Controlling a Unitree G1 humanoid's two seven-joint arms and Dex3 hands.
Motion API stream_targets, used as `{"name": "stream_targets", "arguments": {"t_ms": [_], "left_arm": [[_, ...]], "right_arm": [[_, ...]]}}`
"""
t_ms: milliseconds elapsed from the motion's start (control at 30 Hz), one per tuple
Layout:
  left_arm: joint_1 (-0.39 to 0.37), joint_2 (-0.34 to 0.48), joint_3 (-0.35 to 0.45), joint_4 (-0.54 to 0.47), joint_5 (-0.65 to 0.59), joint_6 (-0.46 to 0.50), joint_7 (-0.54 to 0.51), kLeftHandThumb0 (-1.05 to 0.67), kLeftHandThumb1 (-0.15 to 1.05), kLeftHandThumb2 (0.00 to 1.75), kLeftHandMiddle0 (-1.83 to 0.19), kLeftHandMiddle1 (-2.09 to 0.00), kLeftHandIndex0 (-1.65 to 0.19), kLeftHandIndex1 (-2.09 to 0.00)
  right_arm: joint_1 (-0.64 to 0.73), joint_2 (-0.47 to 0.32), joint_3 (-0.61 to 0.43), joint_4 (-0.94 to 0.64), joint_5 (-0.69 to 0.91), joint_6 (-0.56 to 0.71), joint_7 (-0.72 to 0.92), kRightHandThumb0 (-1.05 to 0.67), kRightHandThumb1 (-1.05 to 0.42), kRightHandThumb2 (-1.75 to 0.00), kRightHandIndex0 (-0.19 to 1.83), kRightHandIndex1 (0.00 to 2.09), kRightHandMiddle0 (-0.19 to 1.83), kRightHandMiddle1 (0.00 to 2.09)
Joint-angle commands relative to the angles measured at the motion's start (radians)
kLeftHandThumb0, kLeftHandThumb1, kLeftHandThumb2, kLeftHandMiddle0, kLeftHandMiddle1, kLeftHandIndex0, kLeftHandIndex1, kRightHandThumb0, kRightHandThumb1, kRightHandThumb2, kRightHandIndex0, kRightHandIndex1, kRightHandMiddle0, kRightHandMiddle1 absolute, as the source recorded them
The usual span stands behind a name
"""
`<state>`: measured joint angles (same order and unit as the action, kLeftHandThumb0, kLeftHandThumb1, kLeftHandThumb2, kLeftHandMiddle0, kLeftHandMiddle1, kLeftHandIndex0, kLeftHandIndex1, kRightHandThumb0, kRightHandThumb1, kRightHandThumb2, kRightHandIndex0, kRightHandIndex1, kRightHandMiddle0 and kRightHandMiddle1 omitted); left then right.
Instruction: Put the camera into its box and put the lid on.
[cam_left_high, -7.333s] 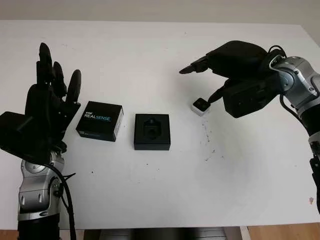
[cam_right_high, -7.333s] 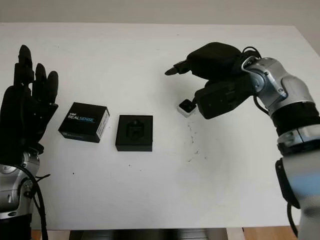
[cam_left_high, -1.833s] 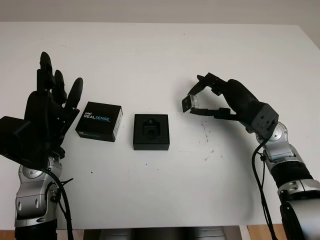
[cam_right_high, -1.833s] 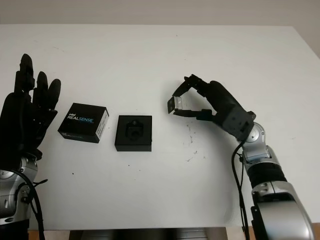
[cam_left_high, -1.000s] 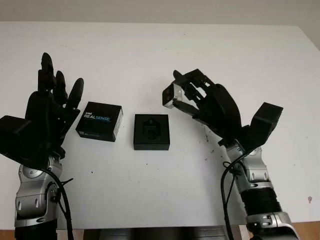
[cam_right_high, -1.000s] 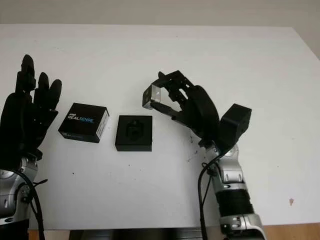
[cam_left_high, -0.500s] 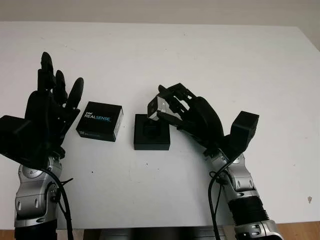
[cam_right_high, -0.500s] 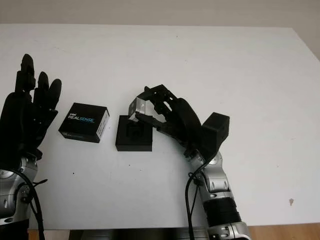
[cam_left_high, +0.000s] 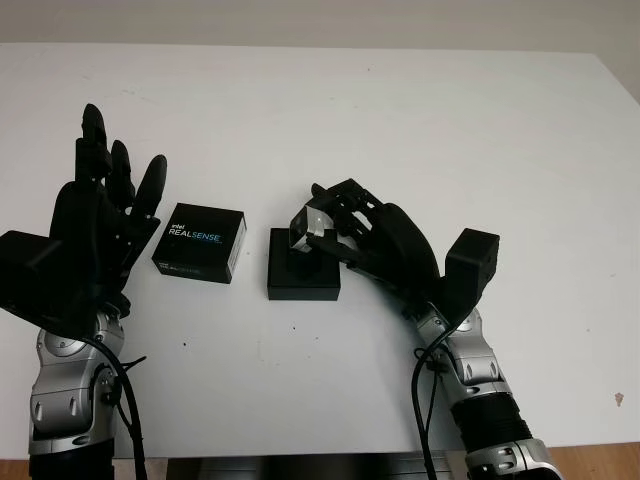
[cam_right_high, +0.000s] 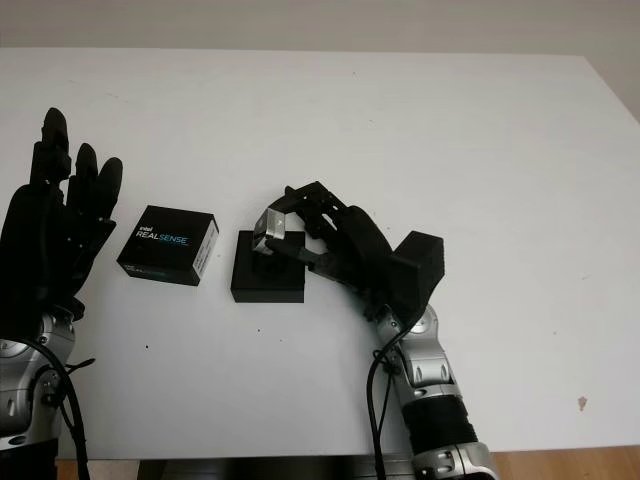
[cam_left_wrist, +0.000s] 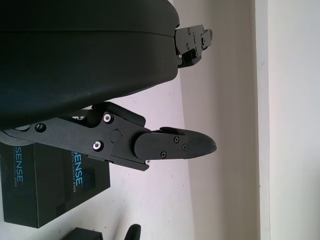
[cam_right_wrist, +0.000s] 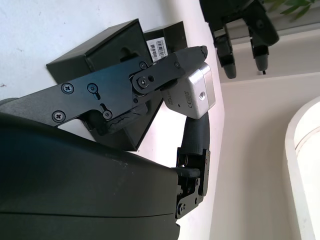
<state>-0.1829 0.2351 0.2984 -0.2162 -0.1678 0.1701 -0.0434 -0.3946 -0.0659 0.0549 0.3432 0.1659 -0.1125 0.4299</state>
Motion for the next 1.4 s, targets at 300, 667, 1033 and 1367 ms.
{"name": "stream_targets", "arguments": {"t_ms": [300, 667, 1033, 1367], "left_arm": [[0.006, -0.006, -0.003, -0.007, -0.002, -0.004, 0.009, -0.44, 1.05, 0.34, 0.12, -0.05, 0.18, -0.05], [0.008, -0.010, -0.012, 0.003, 0.003, -0.012, 0.011, -0.45, 1.05, 0.34, 0.13, -0.05, 0.19, -0.04], [0.004, -0.016, -0.021, 0.012, 0.019, -0.015, 0.026, -0.46, 1.05, 0.36, 0.14, -0.05, 0.17, -0.05], [0.007, -0.017, -0.027, 0.003, 0.020, -0.017, 0.030, -0.47, 1.05, 0.36, 0.15, -0.05, 0.18, -0.05]], "right_arm": [[-0.050, 0.018, 0.005, 0.133, -0.054, -0.087, -0.022, -0.47, -1.01, -0.05, 0.13, 0.06, 0.24, 1.72], [-0.066, 0.032, 0.007, 0.186, -0.066, -0.117, -0.015, -0.48, -1.00, -0.05, 0.13, 0.06, 0.25, 1.74], [-0.048, 0.026, 0.009, 0.165, -0.059, -0.126, 0.025, -0.51, -1.01, -0.06, 0.12, 0.05, 0.28, 1.76], [-0.019, 0.015, 0.005, 0.121, -0.053, -0.088, 0.041, -0.49, -1.01, -0.05, 0.11, 0.05, 0.27, 1.76]]}}
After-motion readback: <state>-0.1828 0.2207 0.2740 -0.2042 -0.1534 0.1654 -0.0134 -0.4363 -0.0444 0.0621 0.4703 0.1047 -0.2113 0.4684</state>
